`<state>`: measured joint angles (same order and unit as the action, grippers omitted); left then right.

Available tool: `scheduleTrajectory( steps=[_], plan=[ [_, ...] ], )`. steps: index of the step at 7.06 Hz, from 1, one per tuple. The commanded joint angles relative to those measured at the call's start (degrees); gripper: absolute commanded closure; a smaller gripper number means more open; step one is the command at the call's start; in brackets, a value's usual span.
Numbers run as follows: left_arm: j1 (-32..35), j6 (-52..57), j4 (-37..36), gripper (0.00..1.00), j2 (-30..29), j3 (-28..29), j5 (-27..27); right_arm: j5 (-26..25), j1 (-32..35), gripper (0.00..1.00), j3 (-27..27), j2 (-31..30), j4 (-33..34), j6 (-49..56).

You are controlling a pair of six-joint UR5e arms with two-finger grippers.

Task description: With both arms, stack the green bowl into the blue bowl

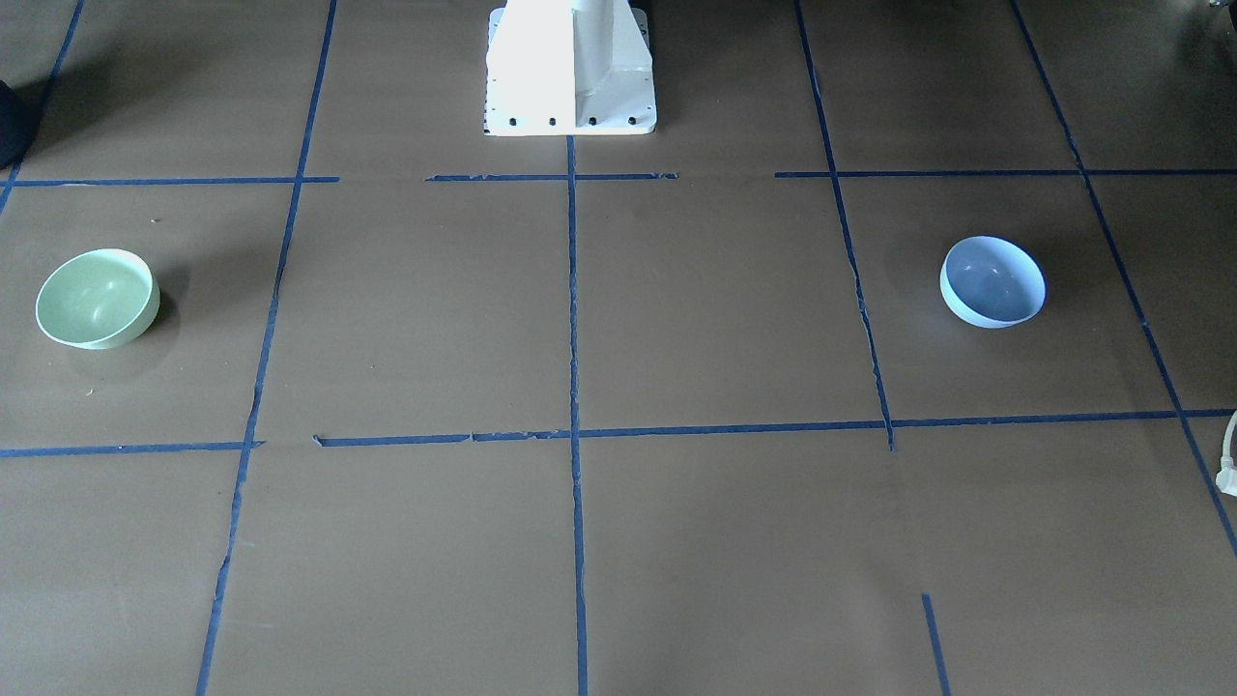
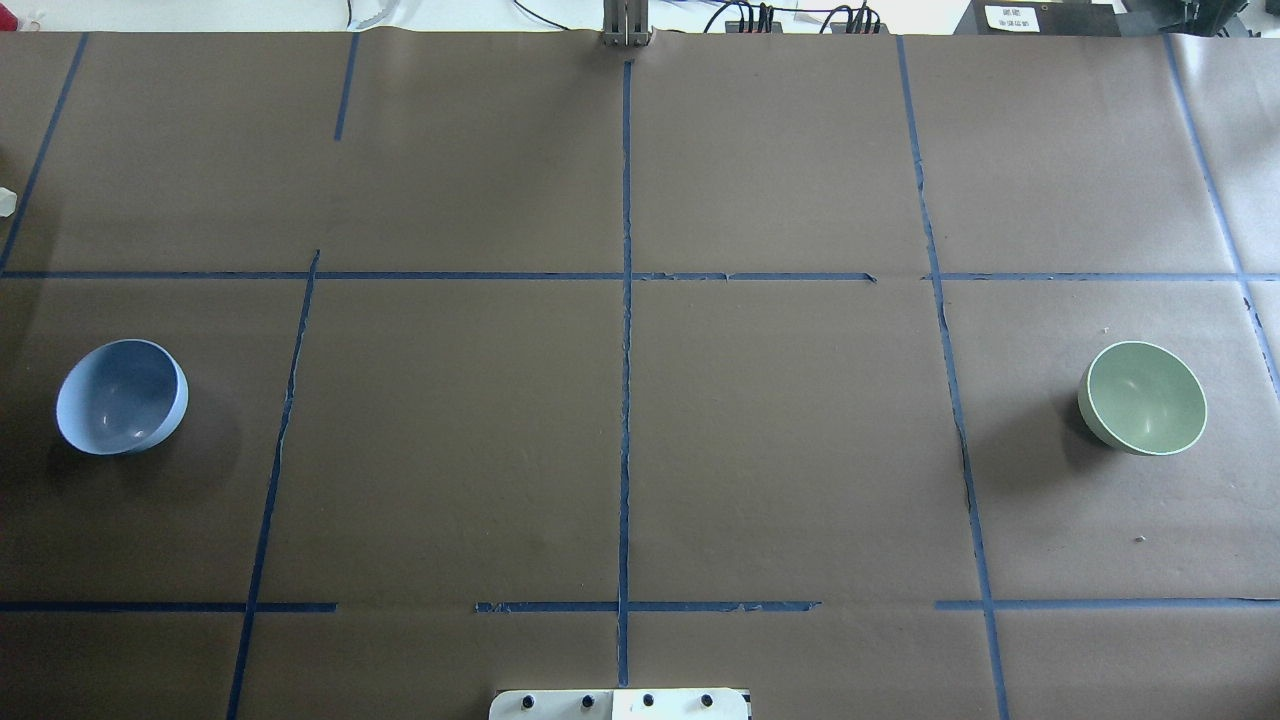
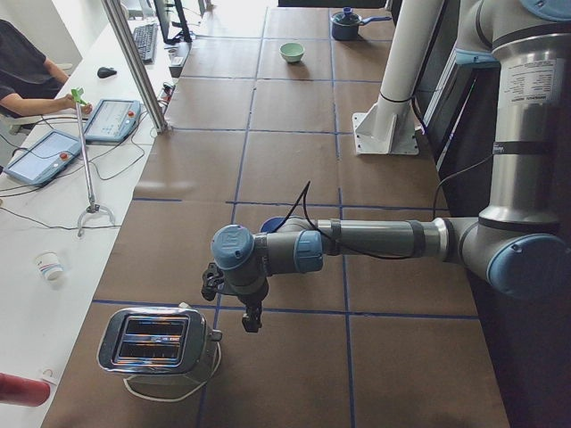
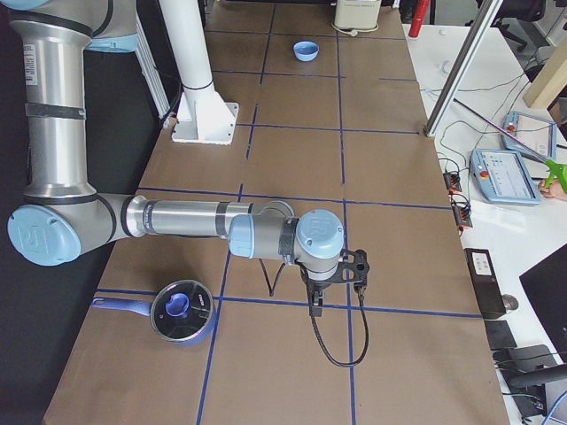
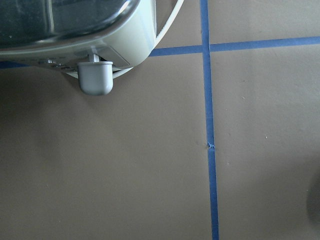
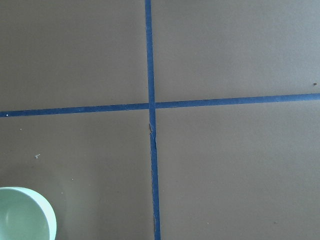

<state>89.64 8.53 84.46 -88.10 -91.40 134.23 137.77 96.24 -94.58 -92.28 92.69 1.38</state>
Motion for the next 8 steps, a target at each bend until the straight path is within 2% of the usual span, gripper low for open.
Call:
scheduleTrajectory(
  steps=[1,3,4,6,7,8],
  plan=[
    [0.0,-0.01,0.0,0.0,-0.14,-0.1,-0.02,0.04,0.0,0.0,0.01,-0.01,-0.05,-0.06],
    [0.09,0.51,0.44,0.0,-1.28,-0.79,0.15,0.57,0.0,0.0,-0.08,0.17,-0.05,-0.14],
    [-0.26,0.08,0.18,0.0,-3.98,-1.15,-2.02,0.66,0.0,0.0,-0.08,0.25,-0.14,-0.14],
    [-0.52,0.17,1.49,0.0,-4.44,-1.59,-1.6,2.41,-0.09,0.0,-1.3,0.69,0.03,-0.23],
    [-0.61,-0.53,2.28,0.0,-4.63,-0.98,-0.56,2.33,-0.09,0.0,-1.75,0.61,0.03,-0.15],
    [-1.92,-6.1,2.46,0.0,-4.37,-1.41,4.76,2.33,-0.09,0.0,-2.53,0.61,0.12,-0.14]
  ],
)
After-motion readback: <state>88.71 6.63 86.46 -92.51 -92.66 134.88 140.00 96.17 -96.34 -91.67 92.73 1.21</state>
